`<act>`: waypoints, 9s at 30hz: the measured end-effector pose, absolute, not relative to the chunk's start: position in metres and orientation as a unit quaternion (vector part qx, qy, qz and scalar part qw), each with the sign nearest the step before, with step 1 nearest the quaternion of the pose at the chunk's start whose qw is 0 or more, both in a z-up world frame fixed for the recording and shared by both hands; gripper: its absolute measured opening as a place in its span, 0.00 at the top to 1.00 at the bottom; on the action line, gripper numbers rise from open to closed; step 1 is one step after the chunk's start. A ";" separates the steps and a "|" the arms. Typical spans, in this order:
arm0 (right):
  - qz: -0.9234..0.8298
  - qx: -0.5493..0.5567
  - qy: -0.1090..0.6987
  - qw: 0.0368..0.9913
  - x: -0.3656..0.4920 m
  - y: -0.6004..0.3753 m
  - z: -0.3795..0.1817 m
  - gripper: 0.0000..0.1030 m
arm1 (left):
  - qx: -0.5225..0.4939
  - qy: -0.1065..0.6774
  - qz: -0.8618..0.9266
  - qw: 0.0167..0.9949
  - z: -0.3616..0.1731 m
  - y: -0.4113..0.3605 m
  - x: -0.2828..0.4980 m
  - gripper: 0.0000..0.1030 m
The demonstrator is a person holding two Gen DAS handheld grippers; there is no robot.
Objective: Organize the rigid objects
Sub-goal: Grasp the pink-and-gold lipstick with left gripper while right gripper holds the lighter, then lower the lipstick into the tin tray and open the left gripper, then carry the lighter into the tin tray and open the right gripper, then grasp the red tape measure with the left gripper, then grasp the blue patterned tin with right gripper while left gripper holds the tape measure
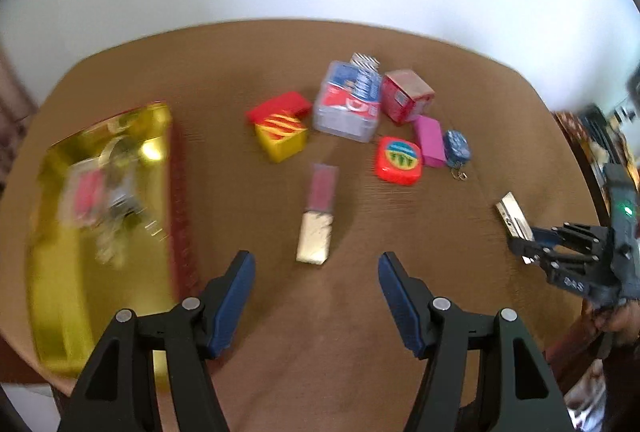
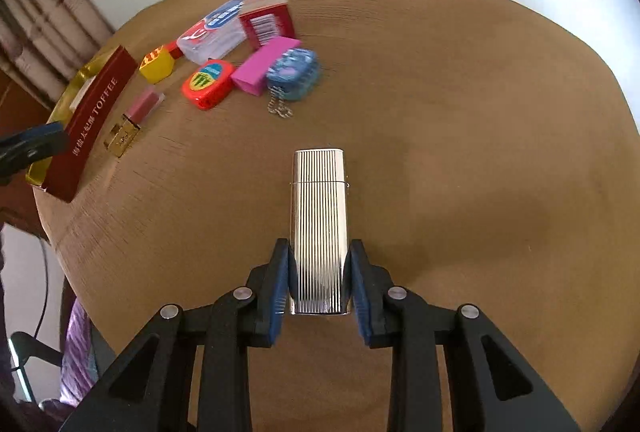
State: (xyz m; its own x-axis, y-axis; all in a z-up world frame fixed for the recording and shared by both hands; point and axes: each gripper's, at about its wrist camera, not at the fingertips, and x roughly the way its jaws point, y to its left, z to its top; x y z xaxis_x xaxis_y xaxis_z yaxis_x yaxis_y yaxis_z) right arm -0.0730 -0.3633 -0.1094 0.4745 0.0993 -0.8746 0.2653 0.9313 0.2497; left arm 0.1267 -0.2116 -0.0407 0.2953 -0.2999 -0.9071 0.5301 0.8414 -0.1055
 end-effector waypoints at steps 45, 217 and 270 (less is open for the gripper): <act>-0.071 0.179 0.524 0.829 -0.076 -0.378 -0.099 0.73 | 0.075 0.542 -0.109 0.830 -0.029 -0.079 0.140 0.80; -0.162 0.228 0.336 0.900 -0.104 -0.448 -0.122 0.07 | 0.220 0.507 -0.342 0.760 -0.102 -0.358 0.174 0.44; 0.123 0.017 0.455 0.882 0.040 -0.416 -0.117 0.61 | 0.093 0.508 -0.260 0.815 -0.104 -0.249 0.079 0.53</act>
